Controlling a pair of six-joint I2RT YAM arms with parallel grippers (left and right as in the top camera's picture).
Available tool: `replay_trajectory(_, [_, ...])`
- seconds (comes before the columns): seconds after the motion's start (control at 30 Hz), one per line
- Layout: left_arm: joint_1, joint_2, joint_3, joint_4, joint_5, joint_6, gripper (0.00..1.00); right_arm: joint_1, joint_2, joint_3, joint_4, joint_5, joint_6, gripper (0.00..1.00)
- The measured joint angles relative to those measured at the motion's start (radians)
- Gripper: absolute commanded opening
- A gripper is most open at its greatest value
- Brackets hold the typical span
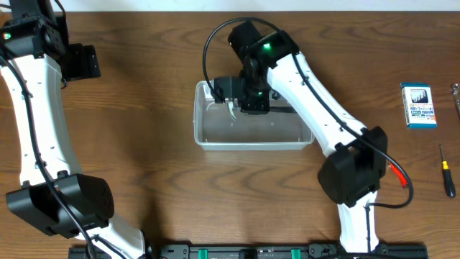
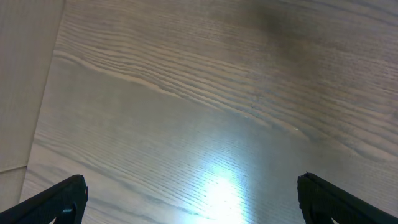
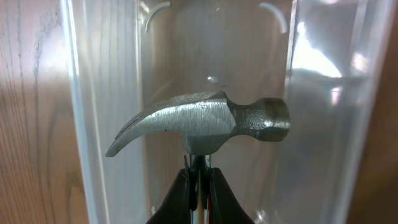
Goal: Pack container
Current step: 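Carry the hammer with the right gripper over the clear container, then lower the hammer into the container and open the right gripper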
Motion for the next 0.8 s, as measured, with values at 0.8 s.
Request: replay_trajectory(0.8, [0.0,0.0,0.0,0.0,0.0,0.0,0.98,0.0,0.167,-0.006,0.02,0.0,0.004,0.01])
